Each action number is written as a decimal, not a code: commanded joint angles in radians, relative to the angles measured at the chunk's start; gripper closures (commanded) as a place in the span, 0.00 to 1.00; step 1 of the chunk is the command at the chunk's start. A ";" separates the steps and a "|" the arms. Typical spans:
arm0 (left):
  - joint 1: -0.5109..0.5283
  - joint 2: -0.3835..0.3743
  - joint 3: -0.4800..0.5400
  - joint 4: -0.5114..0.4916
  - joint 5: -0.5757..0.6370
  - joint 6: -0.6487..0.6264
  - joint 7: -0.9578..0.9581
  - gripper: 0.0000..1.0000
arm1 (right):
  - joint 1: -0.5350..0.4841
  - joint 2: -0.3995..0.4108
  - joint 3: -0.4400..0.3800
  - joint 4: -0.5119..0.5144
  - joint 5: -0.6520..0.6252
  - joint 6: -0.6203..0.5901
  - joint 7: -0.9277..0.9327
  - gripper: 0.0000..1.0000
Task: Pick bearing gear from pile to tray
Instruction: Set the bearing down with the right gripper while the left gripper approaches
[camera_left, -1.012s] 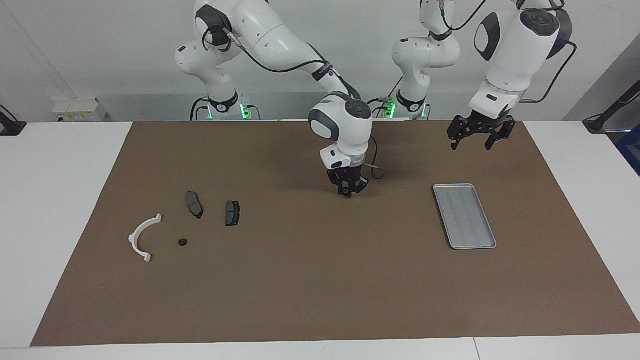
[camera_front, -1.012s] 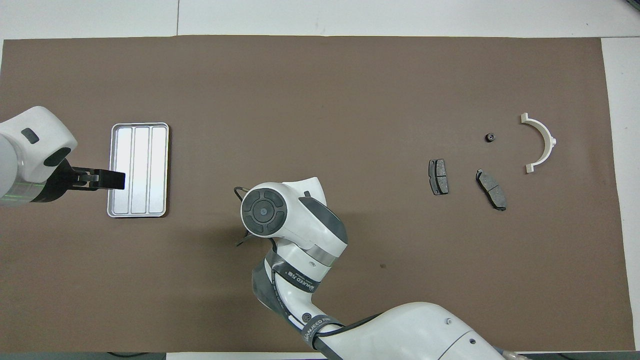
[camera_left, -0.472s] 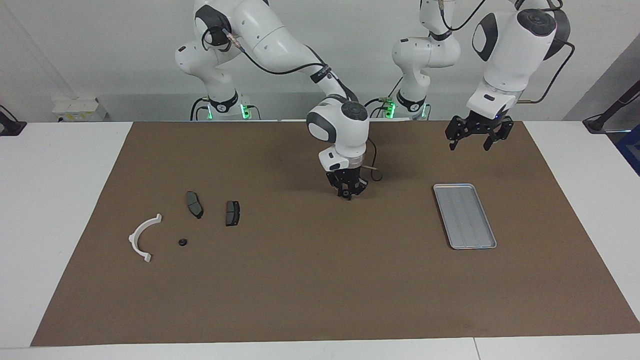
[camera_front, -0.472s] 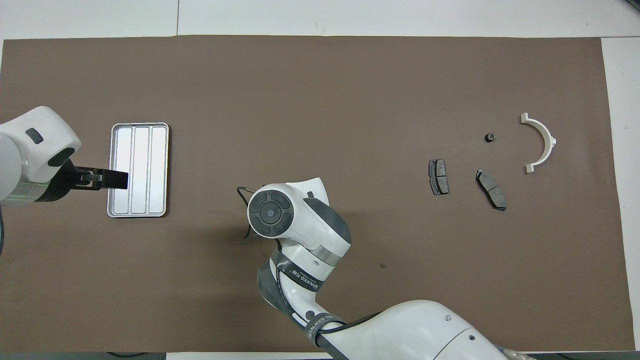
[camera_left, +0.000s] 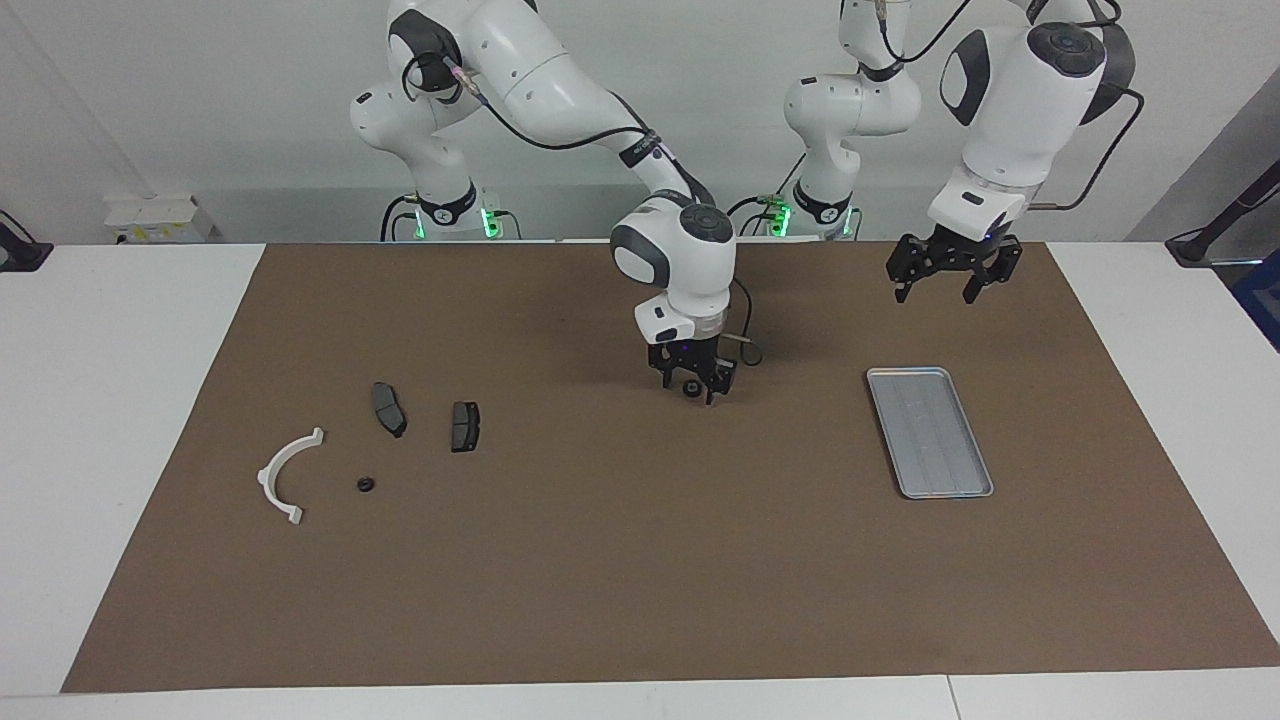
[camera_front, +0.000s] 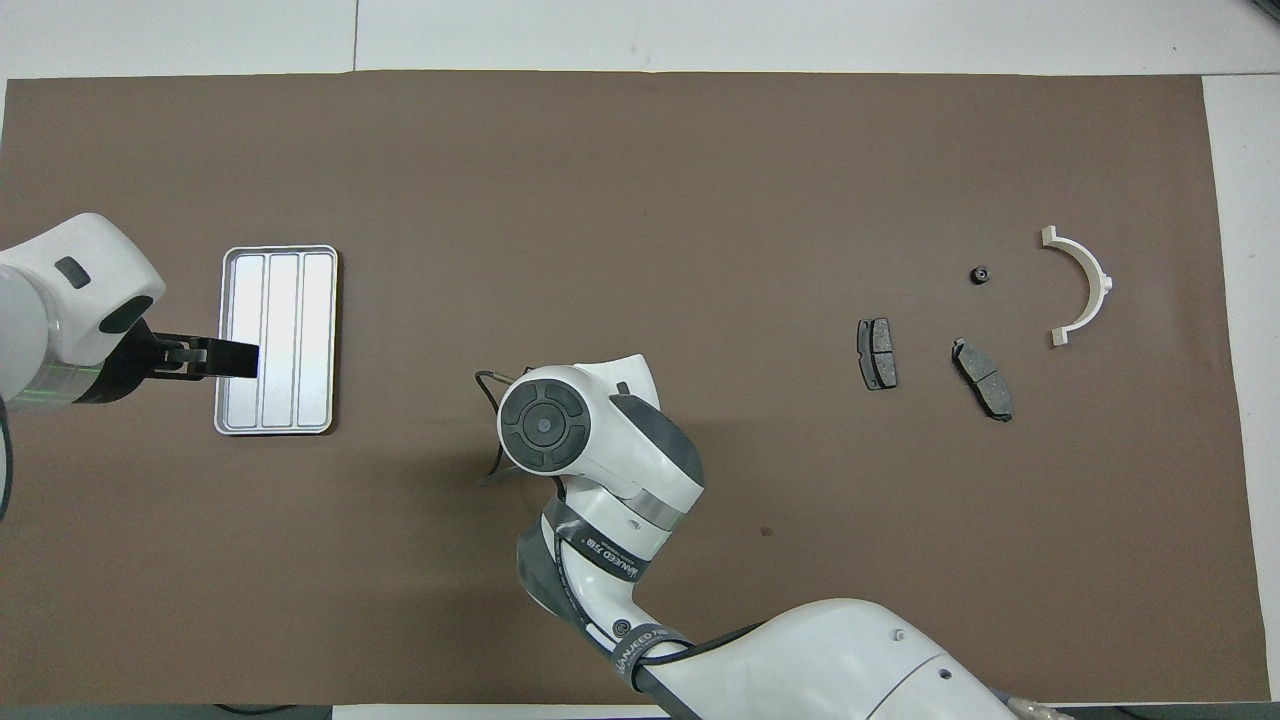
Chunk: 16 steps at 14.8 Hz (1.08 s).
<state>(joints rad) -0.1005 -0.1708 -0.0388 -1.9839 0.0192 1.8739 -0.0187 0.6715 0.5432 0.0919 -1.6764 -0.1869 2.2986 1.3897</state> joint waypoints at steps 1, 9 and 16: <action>-0.013 -0.001 0.007 -0.023 0.013 0.030 -0.009 0.00 | -0.024 -0.017 0.005 0.055 -0.026 -0.080 0.034 0.00; -0.120 0.040 0.007 -0.010 0.013 0.050 -0.183 0.00 | -0.199 -0.152 0.006 0.073 -0.026 -0.197 -0.279 0.00; -0.366 0.232 0.007 0.043 0.040 0.169 -0.562 0.00 | -0.397 -0.192 0.008 0.063 -0.013 -0.215 -0.736 0.00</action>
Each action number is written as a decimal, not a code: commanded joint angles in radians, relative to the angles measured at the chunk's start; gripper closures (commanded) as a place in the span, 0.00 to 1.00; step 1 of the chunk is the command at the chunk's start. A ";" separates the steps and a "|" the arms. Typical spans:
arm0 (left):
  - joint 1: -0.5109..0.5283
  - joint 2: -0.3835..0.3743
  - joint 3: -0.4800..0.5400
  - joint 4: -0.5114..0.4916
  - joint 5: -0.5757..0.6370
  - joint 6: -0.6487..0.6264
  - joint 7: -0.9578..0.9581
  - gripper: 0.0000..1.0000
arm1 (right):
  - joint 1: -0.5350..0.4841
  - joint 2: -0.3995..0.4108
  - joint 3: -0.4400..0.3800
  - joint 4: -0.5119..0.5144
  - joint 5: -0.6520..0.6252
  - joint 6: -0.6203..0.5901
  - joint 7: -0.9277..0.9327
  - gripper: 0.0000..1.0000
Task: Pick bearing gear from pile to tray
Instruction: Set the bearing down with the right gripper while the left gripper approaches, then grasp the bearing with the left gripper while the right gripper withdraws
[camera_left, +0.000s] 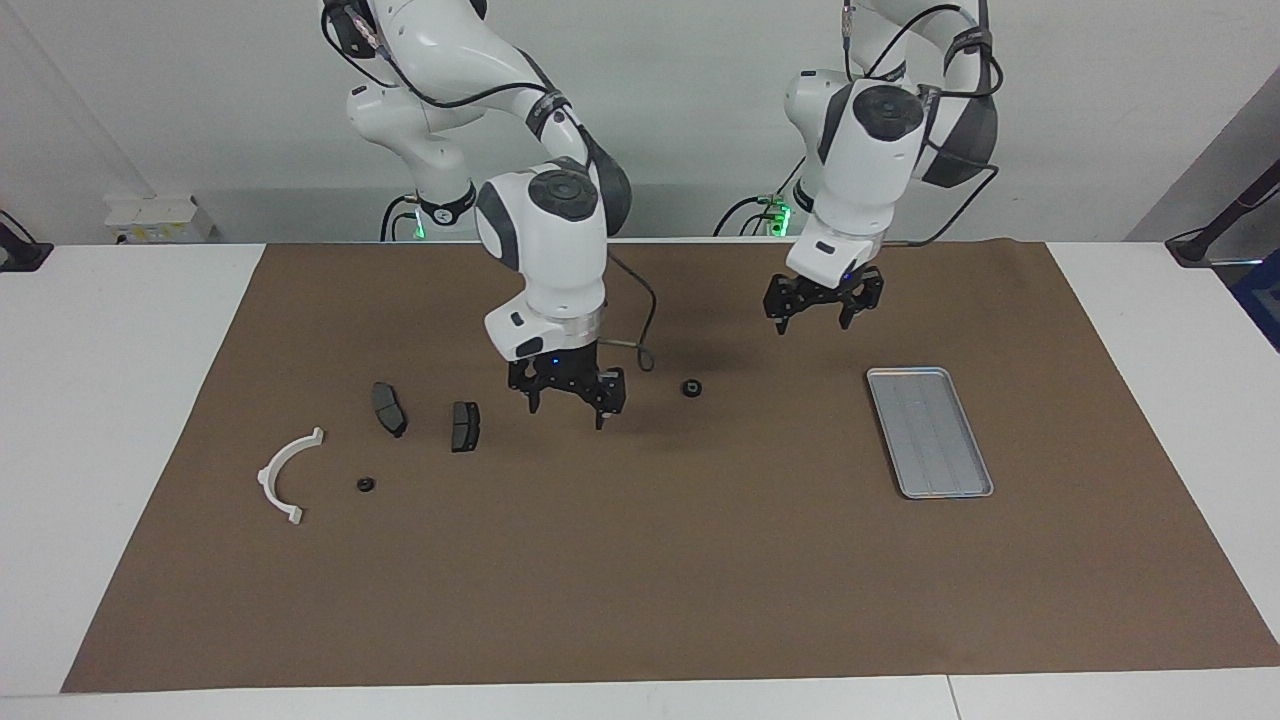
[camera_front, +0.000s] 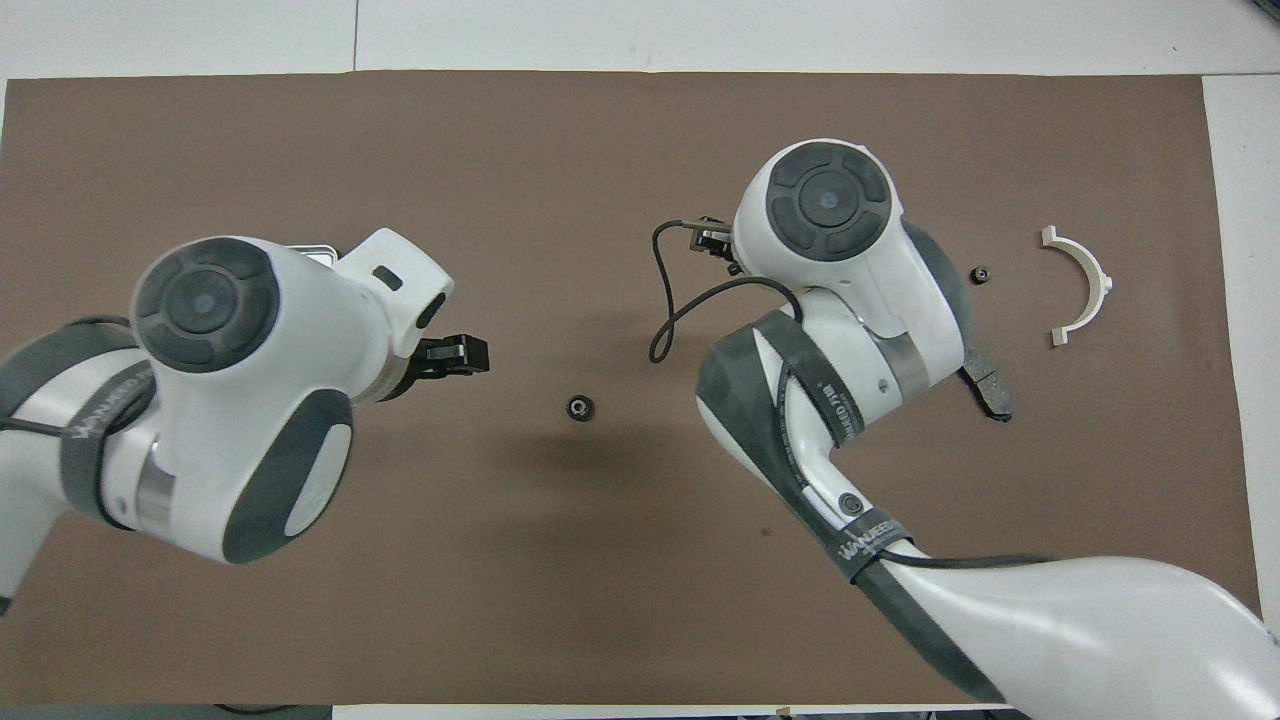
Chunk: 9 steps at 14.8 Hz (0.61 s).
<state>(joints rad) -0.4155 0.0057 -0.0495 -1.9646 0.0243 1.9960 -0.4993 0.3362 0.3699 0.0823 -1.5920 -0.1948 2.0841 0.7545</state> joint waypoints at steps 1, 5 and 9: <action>-0.063 0.068 0.016 0.020 0.037 0.064 -0.111 0.00 | -0.089 -0.019 0.017 -0.022 -0.005 -0.001 -0.153 0.00; -0.141 0.203 0.017 0.049 0.060 0.136 -0.252 0.00 | -0.199 -0.019 0.019 -0.023 0.012 -0.001 -0.334 0.00; -0.160 0.241 0.014 0.032 0.057 0.190 -0.280 0.00 | -0.284 -0.019 0.019 -0.029 0.057 -0.001 -0.455 0.00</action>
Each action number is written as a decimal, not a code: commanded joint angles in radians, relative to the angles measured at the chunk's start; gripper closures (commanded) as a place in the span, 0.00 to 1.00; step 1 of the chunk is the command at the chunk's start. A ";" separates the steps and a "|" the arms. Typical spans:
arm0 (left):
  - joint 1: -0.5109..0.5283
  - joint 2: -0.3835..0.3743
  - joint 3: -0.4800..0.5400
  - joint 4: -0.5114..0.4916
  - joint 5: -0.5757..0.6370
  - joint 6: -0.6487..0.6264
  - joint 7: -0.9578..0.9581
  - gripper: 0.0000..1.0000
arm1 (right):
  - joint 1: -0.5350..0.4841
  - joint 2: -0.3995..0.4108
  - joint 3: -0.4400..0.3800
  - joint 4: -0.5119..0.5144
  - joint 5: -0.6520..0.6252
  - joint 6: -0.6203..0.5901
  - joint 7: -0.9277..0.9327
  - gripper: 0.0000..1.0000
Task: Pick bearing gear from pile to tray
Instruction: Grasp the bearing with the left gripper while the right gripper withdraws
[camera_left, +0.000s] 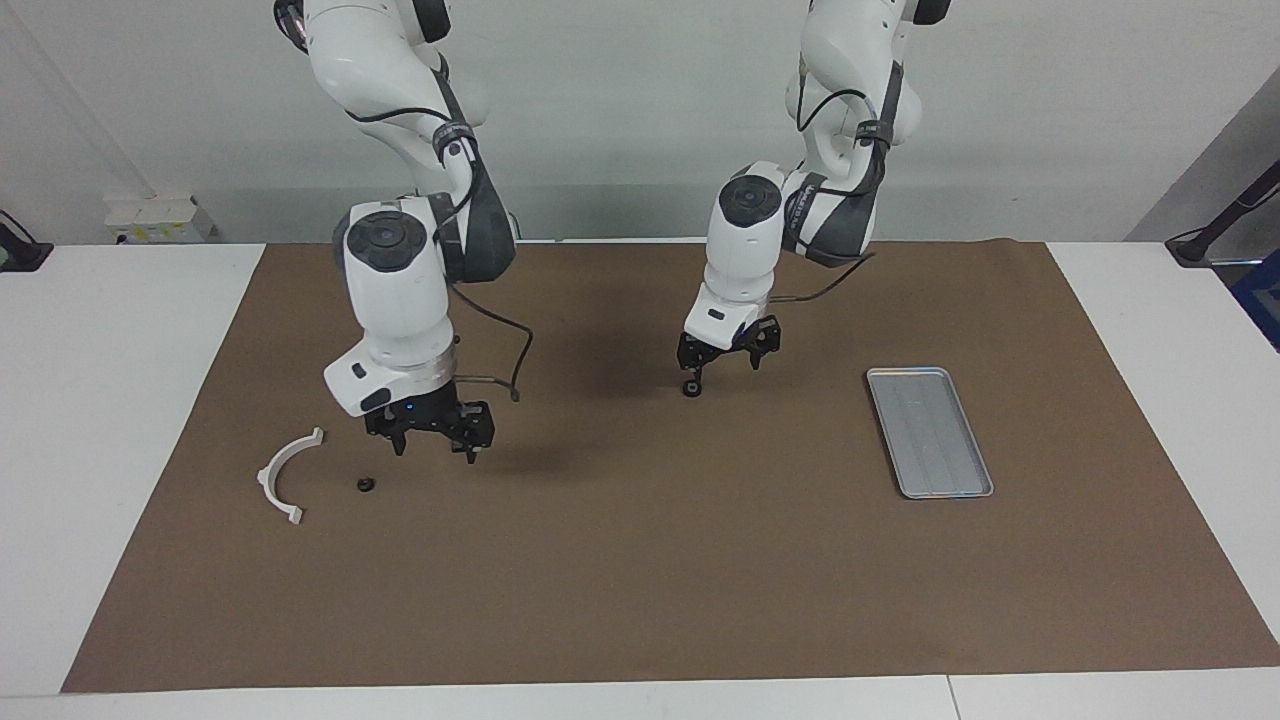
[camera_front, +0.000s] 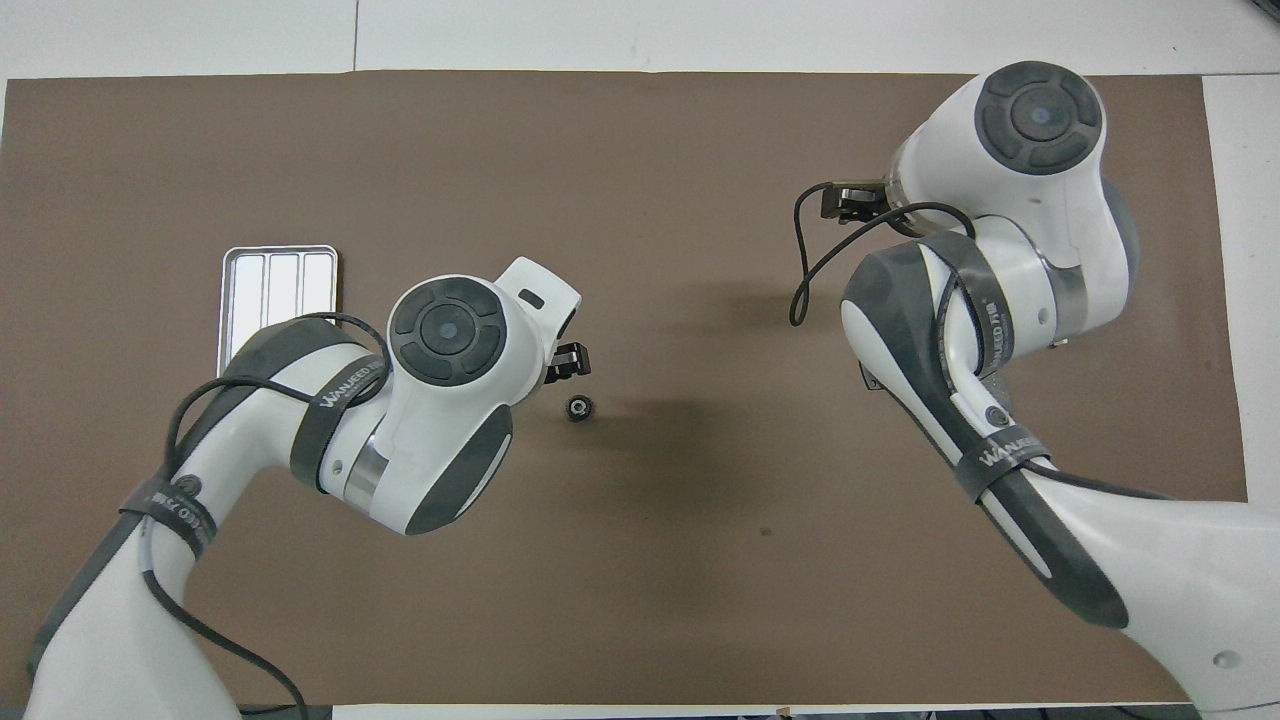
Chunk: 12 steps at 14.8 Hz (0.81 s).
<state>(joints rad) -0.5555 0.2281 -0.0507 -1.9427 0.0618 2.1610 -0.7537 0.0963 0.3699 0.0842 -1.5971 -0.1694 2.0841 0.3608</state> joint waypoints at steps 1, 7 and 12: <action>-0.021 0.022 0.015 0.004 0.015 0.045 -0.024 0.00 | -0.059 -0.019 0.017 -0.027 0.033 -0.001 -0.081 0.00; -0.023 0.057 0.009 -0.041 0.004 0.135 -0.013 0.00 | -0.156 -0.045 0.017 -0.104 0.074 0.027 -0.210 0.00; -0.066 0.043 0.008 -0.085 -0.034 0.145 -0.019 0.00 | -0.204 -0.068 0.016 -0.234 0.074 0.168 -0.226 0.00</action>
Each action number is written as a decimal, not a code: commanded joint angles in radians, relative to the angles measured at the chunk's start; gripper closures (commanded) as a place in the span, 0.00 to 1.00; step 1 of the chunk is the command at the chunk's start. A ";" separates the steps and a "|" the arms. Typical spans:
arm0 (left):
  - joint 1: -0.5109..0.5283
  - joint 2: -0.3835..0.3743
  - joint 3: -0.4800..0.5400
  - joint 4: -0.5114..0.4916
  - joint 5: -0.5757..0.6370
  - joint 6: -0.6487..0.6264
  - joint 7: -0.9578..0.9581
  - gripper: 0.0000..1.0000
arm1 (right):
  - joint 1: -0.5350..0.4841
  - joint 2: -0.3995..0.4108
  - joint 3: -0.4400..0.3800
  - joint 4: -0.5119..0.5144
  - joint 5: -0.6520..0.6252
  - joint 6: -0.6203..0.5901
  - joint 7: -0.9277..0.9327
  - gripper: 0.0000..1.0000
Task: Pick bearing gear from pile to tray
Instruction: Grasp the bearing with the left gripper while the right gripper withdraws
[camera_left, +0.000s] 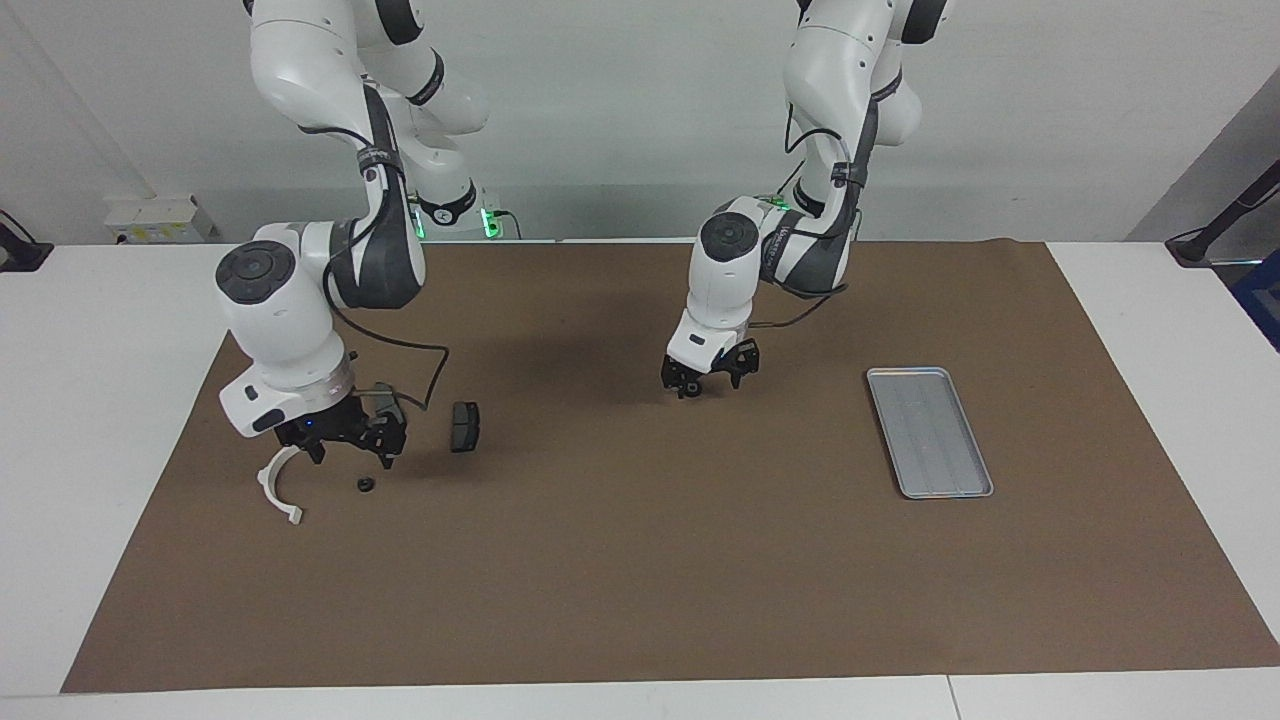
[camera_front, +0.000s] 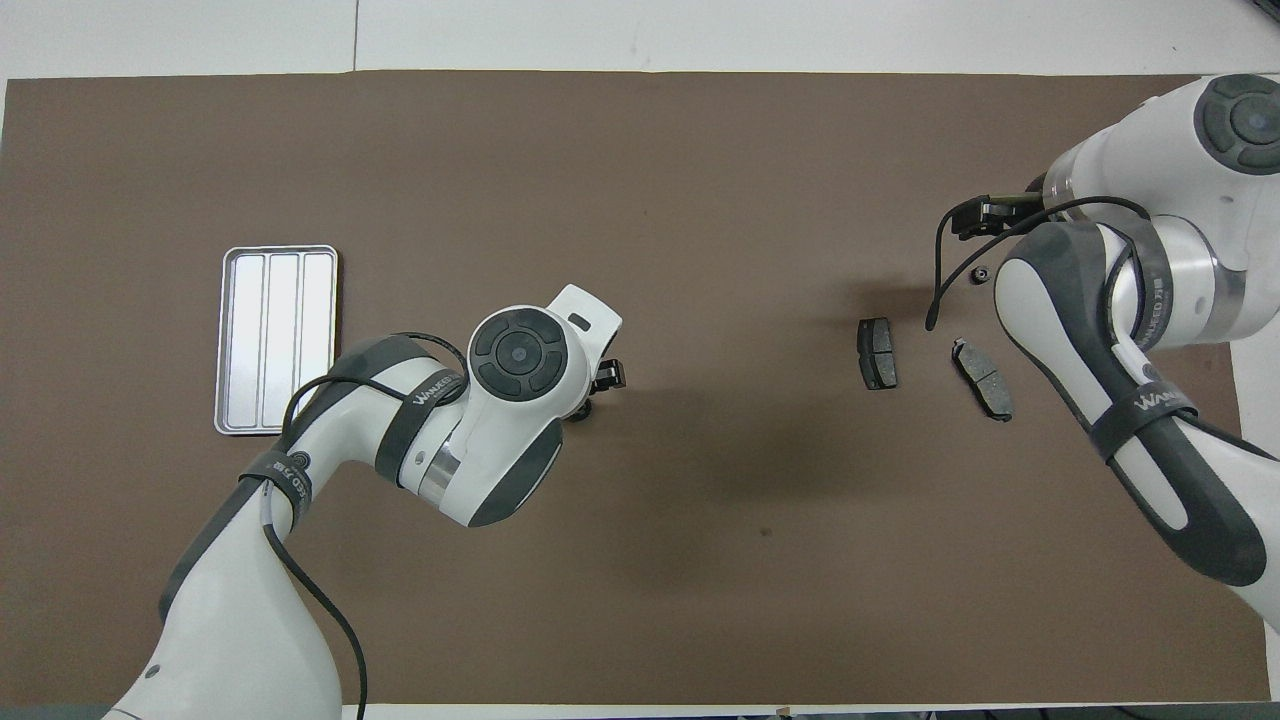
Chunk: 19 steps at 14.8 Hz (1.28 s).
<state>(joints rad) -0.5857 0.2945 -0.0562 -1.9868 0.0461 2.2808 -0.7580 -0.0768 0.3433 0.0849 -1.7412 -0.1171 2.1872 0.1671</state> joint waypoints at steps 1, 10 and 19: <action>-0.045 -0.024 0.015 -0.041 -0.035 0.029 -0.015 0.00 | -0.035 -0.041 0.015 -0.104 0.022 0.084 -0.032 0.00; -0.054 -0.038 0.015 -0.122 -0.045 0.132 0.006 0.00 | -0.060 0.010 0.013 -0.123 0.033 0.161 0.118 0.02; -0.049 -0.041 0.016 -0.144 -0.045 0.161 0.023 0.06 | -0.063 0.075 0.012 -0.123 0.033 0.166 0.141 0.05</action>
<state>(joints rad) -0.6287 0.2894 -0.0497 -2.0835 0.0139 2.4146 -0.7540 -0.1236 0.4115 0.0847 -1.8563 -0.0988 2.3404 0.2989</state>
